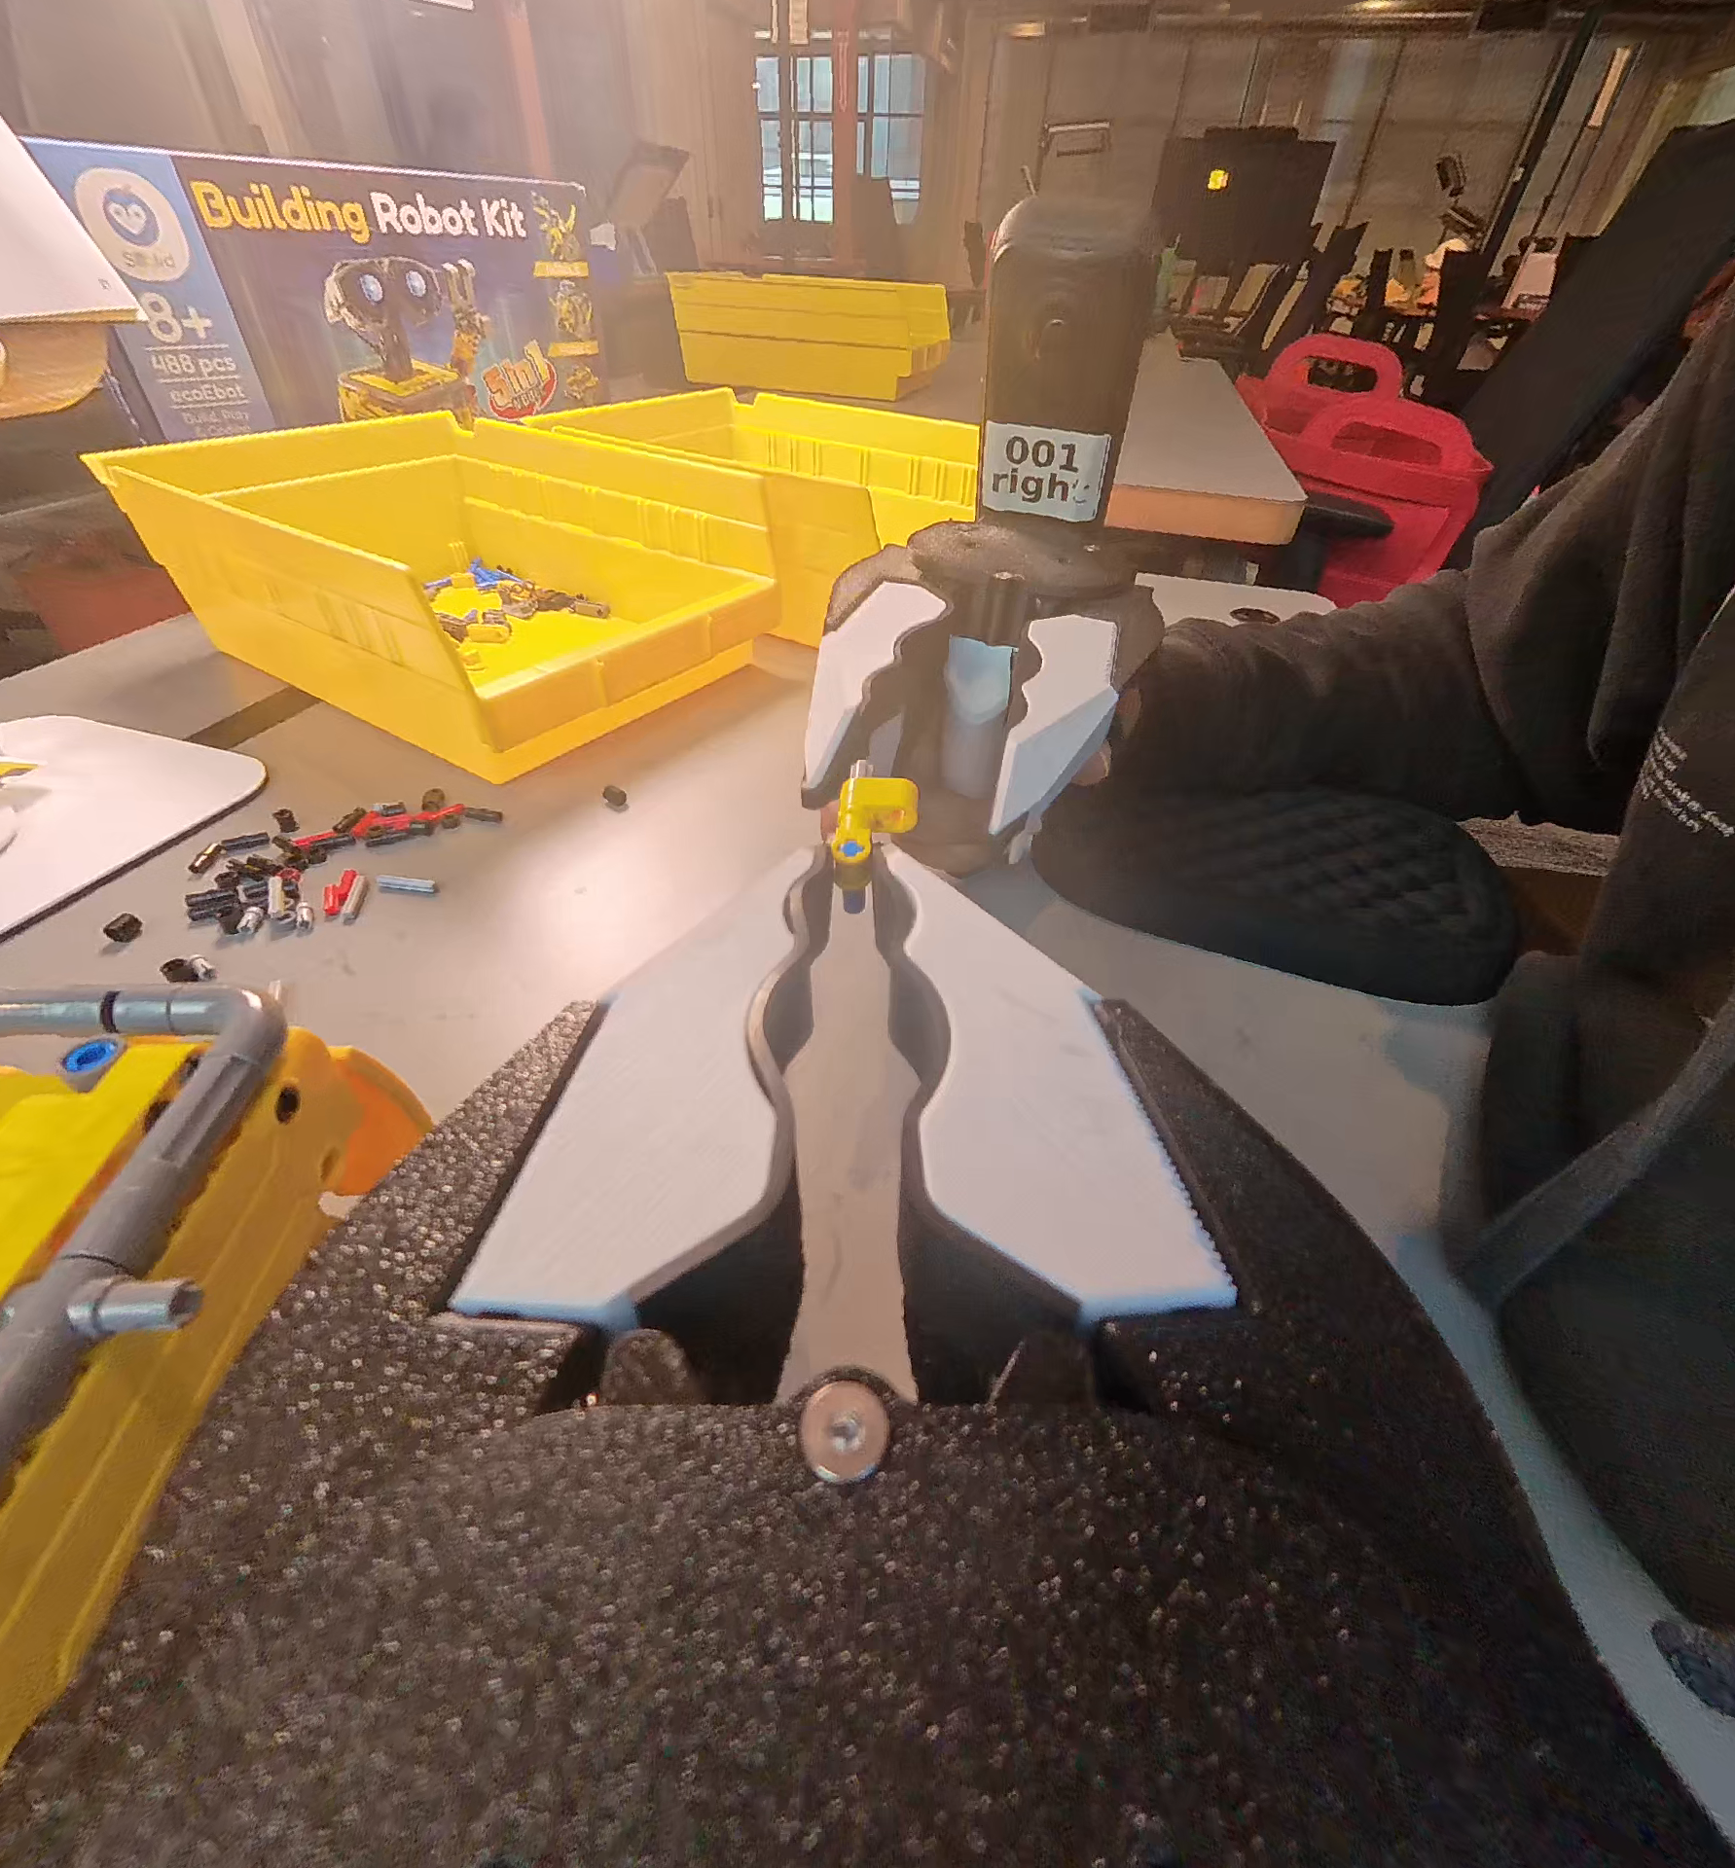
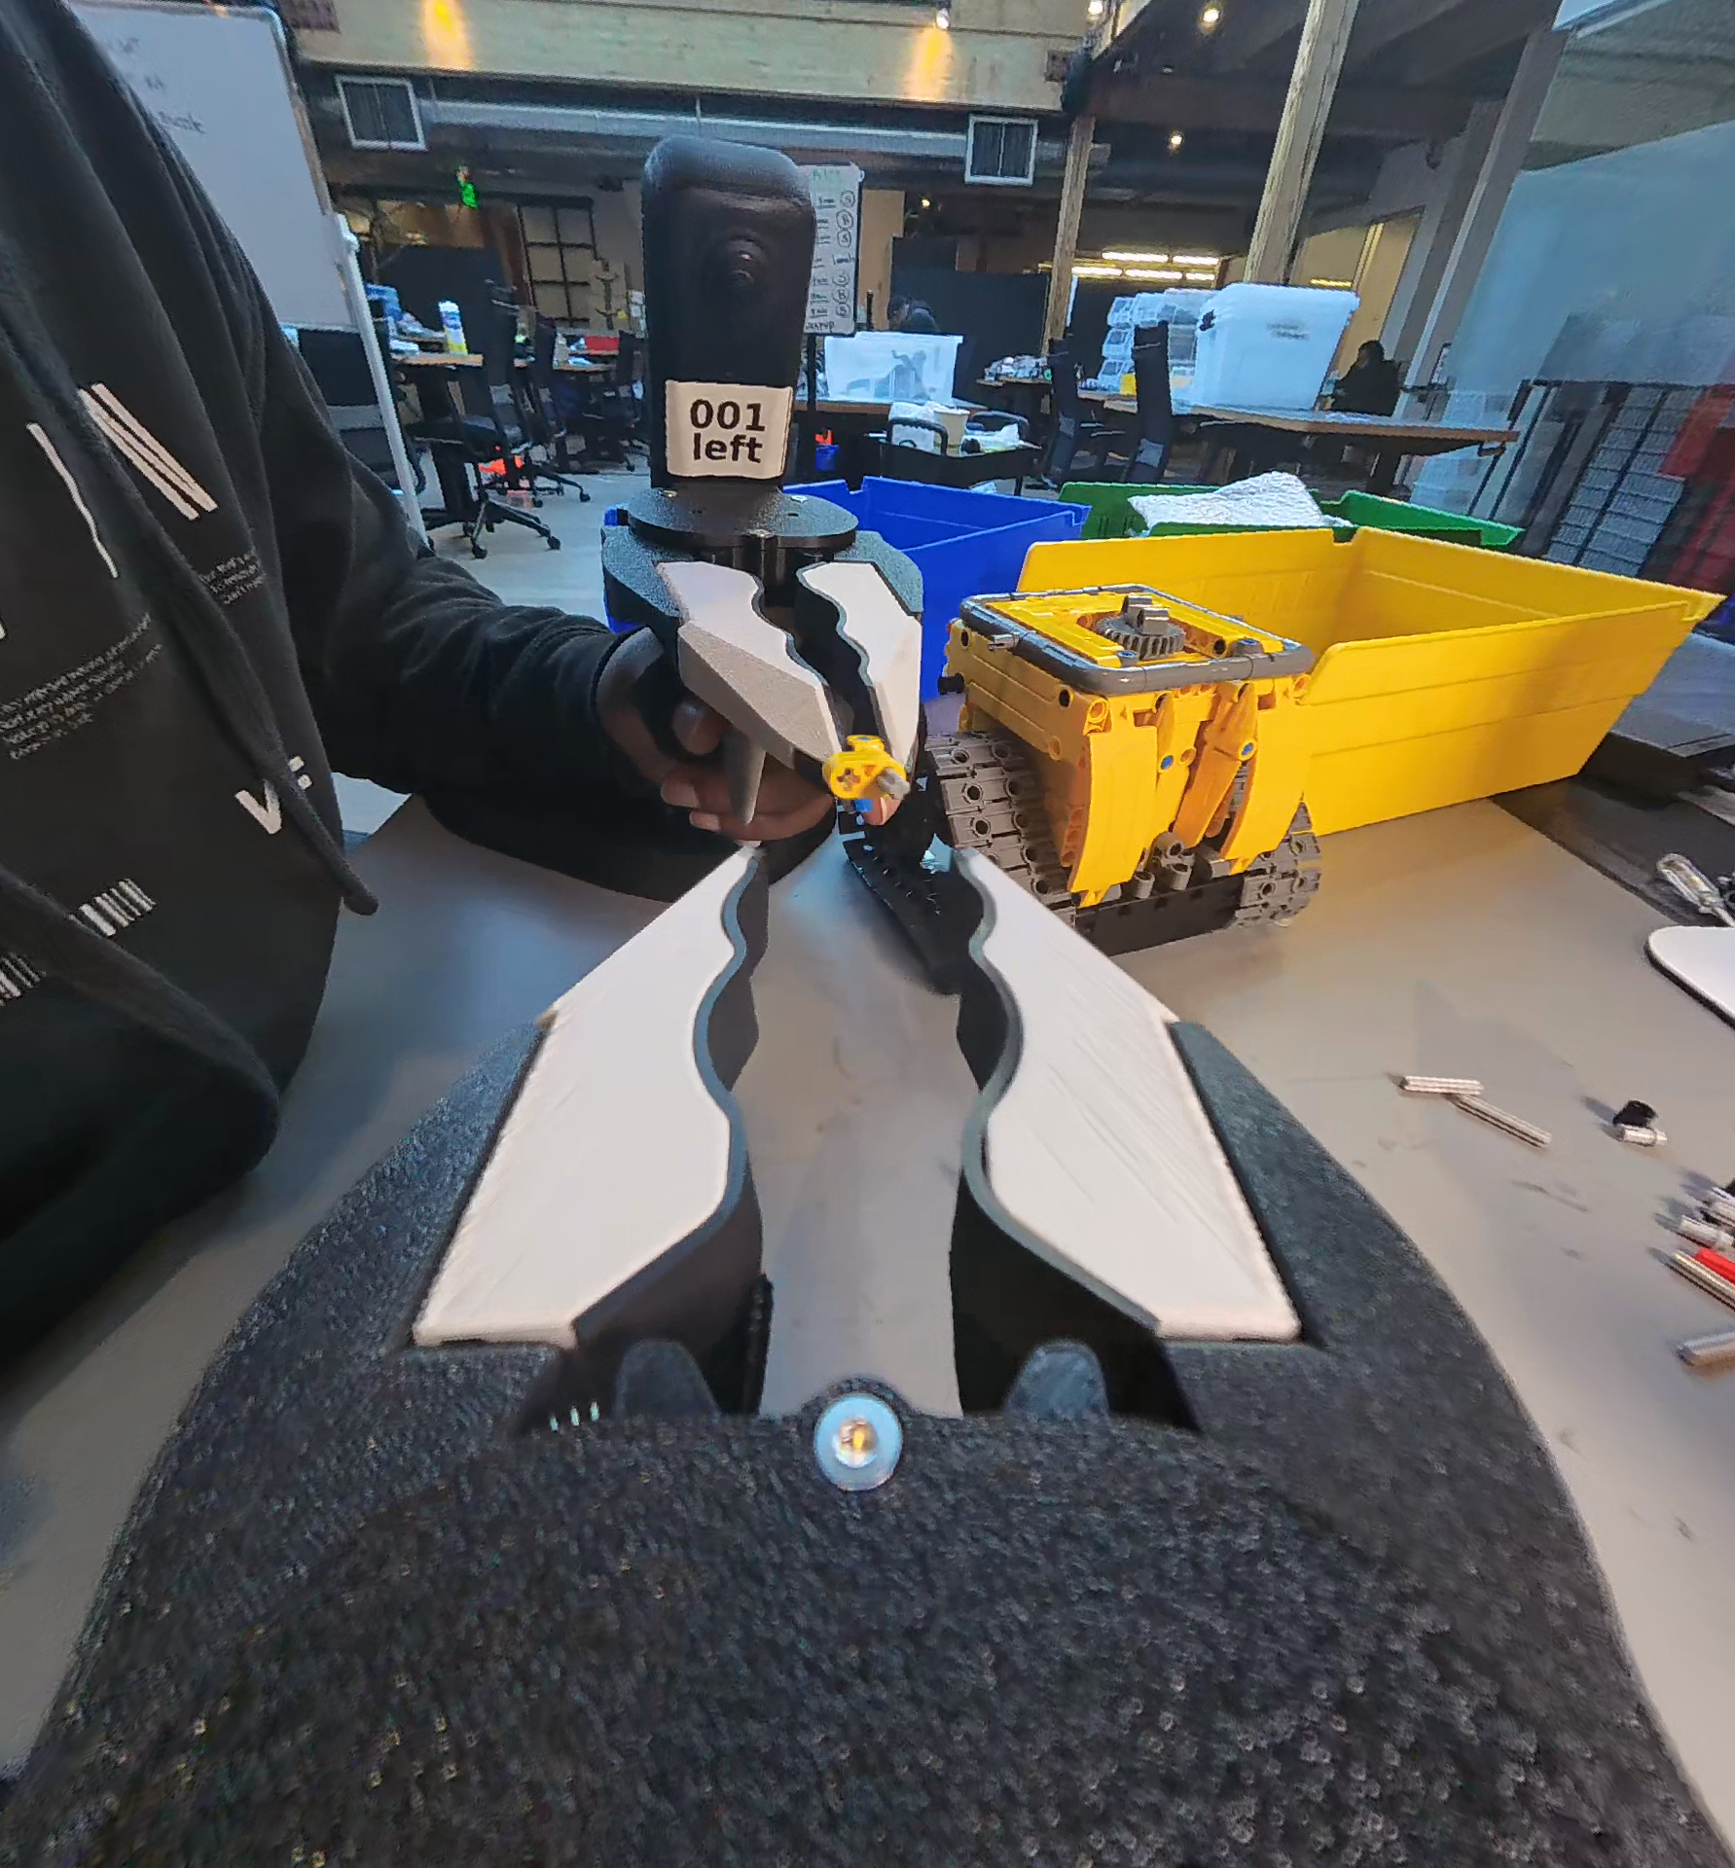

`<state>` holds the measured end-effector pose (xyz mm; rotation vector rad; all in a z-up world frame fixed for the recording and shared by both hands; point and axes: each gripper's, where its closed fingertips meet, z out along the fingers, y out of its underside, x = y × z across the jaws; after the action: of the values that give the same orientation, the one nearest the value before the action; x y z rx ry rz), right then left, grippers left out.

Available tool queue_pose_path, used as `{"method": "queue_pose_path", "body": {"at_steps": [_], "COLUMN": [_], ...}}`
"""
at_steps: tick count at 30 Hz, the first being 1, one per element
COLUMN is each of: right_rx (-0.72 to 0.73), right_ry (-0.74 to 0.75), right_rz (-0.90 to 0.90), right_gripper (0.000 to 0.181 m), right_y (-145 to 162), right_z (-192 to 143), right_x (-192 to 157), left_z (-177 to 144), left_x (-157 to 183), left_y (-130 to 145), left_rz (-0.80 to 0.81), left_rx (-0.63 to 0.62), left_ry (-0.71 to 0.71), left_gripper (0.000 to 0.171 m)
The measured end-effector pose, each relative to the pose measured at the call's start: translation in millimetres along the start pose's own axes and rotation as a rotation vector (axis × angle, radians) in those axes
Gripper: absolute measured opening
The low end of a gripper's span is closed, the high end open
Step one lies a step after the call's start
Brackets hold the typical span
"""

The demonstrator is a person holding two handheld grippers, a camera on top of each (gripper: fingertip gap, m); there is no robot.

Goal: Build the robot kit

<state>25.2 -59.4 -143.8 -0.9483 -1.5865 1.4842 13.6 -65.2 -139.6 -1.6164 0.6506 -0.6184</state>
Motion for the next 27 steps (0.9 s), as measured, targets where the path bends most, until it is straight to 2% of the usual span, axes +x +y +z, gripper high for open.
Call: {"method": "queue_pose_path", "body": {"at_steps": [3, 8, 11, 15, 20, 27], "right_rx": [0.042, 0.256, 0.279, 0.132, -0.178, -0.651], "right_ry": [-0.010, -0.084, -0.037, 0.069, 0.156, -0.038], "right_rz": [0.021, 0.136, 0.164, 0.115, -0.005, -0.078], "right_gripper": [0.036, 0.034, 0.034, 0.034, 0.035, 0.037], "right_y": [-7, -42, -44, -19, 21, 81], "right_z": [-2, -18, -25, -17, -11, -20], "right_x": [-2, -7, 5, 18, 37, 44], "left_z": [-1, -9, -13, -21, -23, -20], "left_x": [0, 6, 10, 0, -21, -31], "left_y": [-2, -19, -28, -38, -30, -17], "left_rz": [-0.012, -0.119, -0.172, -0.108, -0.081, -0.040], "left_rx": [0.011, 0.120, 0.183, 0.232, 0.163, 0.090], "left_ry": [0.004, 0.079, 0.127, 0.037, -0.105, -0.142], "left_gripper": [0.006, 0.006, 0.006, 0.006, 0.006, 0.006]}}
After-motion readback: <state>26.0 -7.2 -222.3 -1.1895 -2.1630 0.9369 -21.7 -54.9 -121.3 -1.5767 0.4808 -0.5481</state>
